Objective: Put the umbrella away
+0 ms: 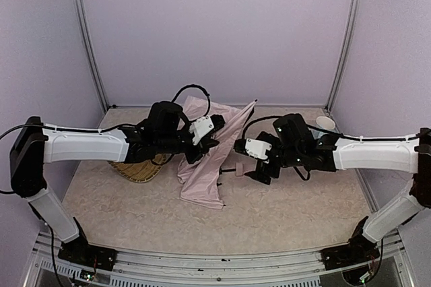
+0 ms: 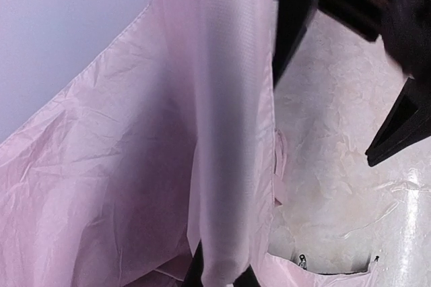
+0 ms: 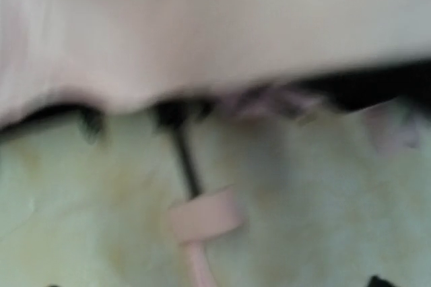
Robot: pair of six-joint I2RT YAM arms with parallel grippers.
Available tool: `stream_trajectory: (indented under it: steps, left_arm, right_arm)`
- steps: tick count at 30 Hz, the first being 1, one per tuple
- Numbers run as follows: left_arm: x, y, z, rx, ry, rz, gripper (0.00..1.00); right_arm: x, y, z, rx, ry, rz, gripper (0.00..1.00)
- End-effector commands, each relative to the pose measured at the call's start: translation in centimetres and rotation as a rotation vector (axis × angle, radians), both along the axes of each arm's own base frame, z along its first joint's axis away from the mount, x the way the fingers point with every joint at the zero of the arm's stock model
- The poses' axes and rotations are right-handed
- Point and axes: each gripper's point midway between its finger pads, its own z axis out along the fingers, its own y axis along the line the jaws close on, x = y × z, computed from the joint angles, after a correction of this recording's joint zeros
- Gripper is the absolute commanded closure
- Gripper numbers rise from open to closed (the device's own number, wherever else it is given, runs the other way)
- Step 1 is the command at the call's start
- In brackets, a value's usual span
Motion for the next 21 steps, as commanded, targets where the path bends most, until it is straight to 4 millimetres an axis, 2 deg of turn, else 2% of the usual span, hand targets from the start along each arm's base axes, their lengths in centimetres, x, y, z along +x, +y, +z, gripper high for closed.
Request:
stream_trajectory:
  steps: [1, 3, 5, 8, 10, 13, 16, 18, 21]
  left_arm:
    - [-1.0, -0.4, -2.4, 0.044, 0.011, -0.03, 1.0]
    - [-0.9, -0.8, -2.1, 0.036, -0.01, -0.021, 1.0]
    - [-0.8, -1.0, -1.8, 0.032, -0.035, -0.003, 1.0]
    - [-0.3, -1.1, -1.6, 0.03, -0.066, 0.036, 1.0]
    - [-0.2, -1.3, -1.6, 0.032, -0.078, 0.051, 1.0]
    - [-0.2, -1.6, -1.9, 0.039, -0.08, 0.055, 1.0]
    - [-0.3, -1.8, -2.3, 0.047, -0.074, 0.056, 1.0]
    - [-0.3, -1.9, -2.4, 0.051, -0.071, 0.058, 1.0]
    - [-0.2, -1.8, -2.4, 0.051, -0.071, 0.063, 1.0]
  right_arm:
    - [-0.6, 0.0, 9.1, 0.271, -0.069, -0.023, 0.0]
    - [-1.4, -0.6, 12.4, 0.398, -0.028, -0.018, 0.0]
    - [-1.2, -2.0, 15.6, 0.545, 0.048, -0.045, 0.0]
    - [0.3, -3.9, 19.7, 0.745, 0.168, -0.169, 0.0]
    - [1.1, -4.0, 21.8, 0.867, 0.265, -0.235, 0.05]
    - [1.3, -2.8, 22.4, 0.984, 0.433, -0.25, 0.17]
    - [2.2, -1.7, 21.9, 1.019, 0.57, -0.299, 0.3]
    - [2.4, -1.1, 21.5, 1.003, 0.612, -0.305, 0.31]
    - [3.1, -1.4, 20.5, 0.968, 0.623, -0.381, 0.31]
